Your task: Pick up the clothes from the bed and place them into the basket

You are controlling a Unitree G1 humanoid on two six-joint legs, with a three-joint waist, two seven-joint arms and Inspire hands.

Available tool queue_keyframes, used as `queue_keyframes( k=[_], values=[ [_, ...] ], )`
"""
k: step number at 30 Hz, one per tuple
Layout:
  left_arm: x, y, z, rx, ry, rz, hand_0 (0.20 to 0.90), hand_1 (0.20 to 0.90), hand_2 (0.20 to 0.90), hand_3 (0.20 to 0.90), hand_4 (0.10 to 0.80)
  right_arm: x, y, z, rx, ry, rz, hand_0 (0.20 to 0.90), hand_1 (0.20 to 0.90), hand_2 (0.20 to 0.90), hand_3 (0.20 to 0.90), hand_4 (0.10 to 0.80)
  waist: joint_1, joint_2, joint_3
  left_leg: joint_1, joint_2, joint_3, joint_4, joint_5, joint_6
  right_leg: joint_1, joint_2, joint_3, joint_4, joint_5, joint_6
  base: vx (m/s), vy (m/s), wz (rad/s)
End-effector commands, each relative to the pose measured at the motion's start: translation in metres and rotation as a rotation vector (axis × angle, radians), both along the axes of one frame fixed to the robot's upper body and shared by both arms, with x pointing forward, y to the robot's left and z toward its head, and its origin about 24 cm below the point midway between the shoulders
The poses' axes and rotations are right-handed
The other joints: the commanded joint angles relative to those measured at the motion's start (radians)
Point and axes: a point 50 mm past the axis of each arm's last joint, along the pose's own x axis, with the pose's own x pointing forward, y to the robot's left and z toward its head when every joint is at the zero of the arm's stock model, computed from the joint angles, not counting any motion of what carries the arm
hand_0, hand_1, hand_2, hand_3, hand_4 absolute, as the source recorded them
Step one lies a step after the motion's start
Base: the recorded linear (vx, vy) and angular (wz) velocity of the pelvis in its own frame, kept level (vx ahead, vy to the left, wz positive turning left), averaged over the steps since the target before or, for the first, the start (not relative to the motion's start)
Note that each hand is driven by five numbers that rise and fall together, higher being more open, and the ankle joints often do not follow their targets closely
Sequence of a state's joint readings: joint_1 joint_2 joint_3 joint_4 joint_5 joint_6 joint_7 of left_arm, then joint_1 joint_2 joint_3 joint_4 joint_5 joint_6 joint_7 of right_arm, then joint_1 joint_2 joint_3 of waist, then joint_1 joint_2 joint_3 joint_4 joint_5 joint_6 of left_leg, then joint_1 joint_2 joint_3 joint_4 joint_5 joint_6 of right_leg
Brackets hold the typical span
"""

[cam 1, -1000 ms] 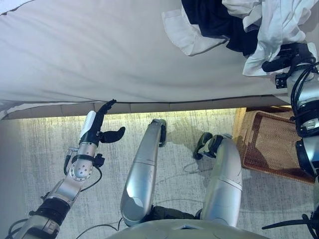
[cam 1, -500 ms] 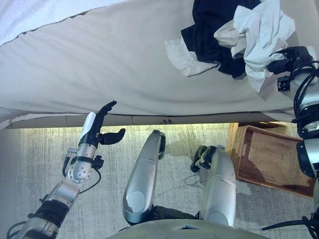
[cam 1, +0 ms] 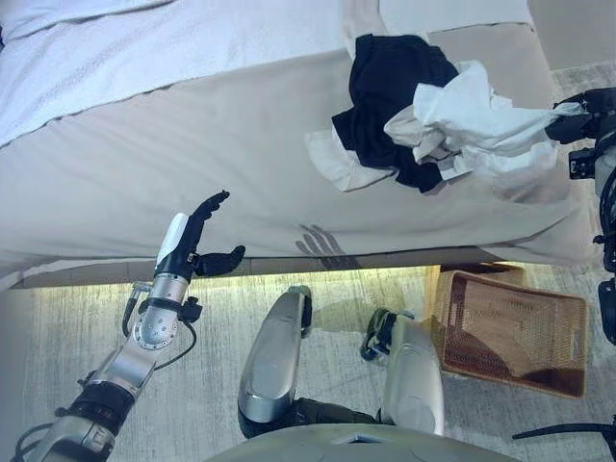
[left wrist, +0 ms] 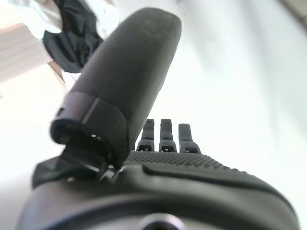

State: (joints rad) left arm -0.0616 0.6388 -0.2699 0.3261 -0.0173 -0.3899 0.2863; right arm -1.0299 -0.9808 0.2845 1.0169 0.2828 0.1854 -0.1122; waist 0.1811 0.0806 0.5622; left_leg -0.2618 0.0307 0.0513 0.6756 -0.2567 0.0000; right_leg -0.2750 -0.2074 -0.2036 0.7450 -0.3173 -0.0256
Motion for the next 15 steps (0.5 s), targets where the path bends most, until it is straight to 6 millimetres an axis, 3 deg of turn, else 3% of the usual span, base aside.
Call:
queue_keyframes(
  k=[1, 8, 11, 15],
  values=[
    [-0.001, 0.009, 0.014, 0.025, -0.065, 0.016, 0.9, 0.9, 0.9, 0.9, 0.8, -0.014, -0.004, 0.061, -0.088, -0.23, 0.031, 0.3, 0.3, 0.3, 0.2, 0.1, -0.001, -0.111, -0.249, 0.066, -0.002, -0.002, -0.088, 0.004, 0.008, 0.168, 0.034, -0.084, -0.201, 0.061, -0.022, 0.097, 0.041, -0.12],
    [-0.005, 0.018, -0.008, 0.065, 0.061, 0.043, 0.9, 0.9, 0.9, 0.9, 0.8, -0.033, -0.008, 0.11, -0.162, -0.305, 0.032, 0.3, 0.3, 0.3, 0.2, 0.1, -0.046, -0.153, -0.365, 0.223, 0.017, 0.045, -0.332, 0.065, -0.022, 0.297, 0.07, -0.067, -0.443, 0.142, 0.026, 0.051, 0.042, -0.14],
    [-0.007, 0.023, -0.014, 0.067, 0.095, 0.062, 0.9, 0.9, 0.9, 0.9, 0.8, -0.046, -0.011, 0.134, -0.212, -0.348, 0.004, 0.3, 0.3, 0.3, 0.2, 0.1, -0.067, -0.162, -0.405, 0.265, 0.019, 0.057, -0.426, 0.106, -0.033, 0.317, 0.08, -0.055, -0.515, 0.179, 0.05, -0.021, 0.036, -0.02],
    [-0.009, 0.024, -0.019, 0.061, 0.116, 0.064, 0.9, 0.9, 0.9, 0.9, 0.8, -0.057, -0.014, 0.152, -0.261, -0.379, -0.027, 0.3, 0.3, 0.3, 0.2, 0.1, -0.085, -0.161, -0.433, 0.299, 0.016, 0.063, -0.519, 0.149, -0.041, 0.337, 0.092, -0.043, -0.582, 0.214, 0.069, -0.051, 0.023, -0.12]
  ],
)
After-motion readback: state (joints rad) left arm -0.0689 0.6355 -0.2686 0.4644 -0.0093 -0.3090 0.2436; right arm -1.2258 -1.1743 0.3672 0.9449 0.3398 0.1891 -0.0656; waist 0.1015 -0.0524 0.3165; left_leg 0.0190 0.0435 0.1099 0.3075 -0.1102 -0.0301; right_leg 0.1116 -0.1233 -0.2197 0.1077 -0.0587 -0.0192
